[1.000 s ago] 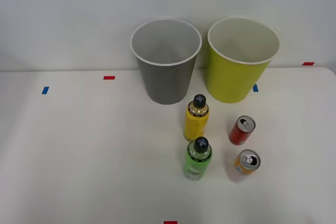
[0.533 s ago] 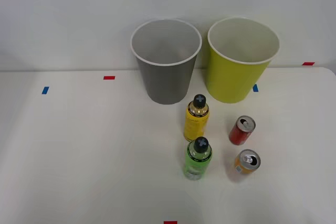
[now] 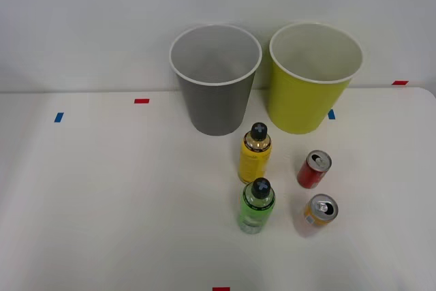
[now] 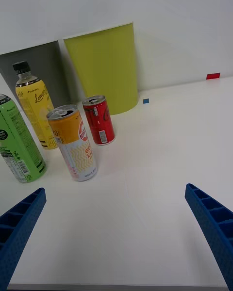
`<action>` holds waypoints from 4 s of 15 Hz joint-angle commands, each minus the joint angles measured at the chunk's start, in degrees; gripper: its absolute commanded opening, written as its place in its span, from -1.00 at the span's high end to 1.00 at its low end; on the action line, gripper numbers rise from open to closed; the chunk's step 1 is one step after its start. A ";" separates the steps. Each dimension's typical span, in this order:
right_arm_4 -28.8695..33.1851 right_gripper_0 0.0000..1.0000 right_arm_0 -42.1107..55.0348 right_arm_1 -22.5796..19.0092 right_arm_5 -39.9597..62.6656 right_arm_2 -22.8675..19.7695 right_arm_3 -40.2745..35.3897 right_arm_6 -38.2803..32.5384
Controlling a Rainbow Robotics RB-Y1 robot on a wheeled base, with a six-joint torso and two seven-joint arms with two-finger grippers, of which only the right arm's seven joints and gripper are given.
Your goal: Put cans in the gray bin, plastic bottles in the light green bin
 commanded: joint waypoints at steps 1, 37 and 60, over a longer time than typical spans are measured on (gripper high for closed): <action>0.00 -1.00 0.00 0.00 0.00 0.00 0.00 0.00; -4.04 -1.00 -19.07 -9.23 -0.44 1.41 12.04 3.43; -11.34 -1.00 -41.75 -11.43 16.08 18.72 12.74 11.86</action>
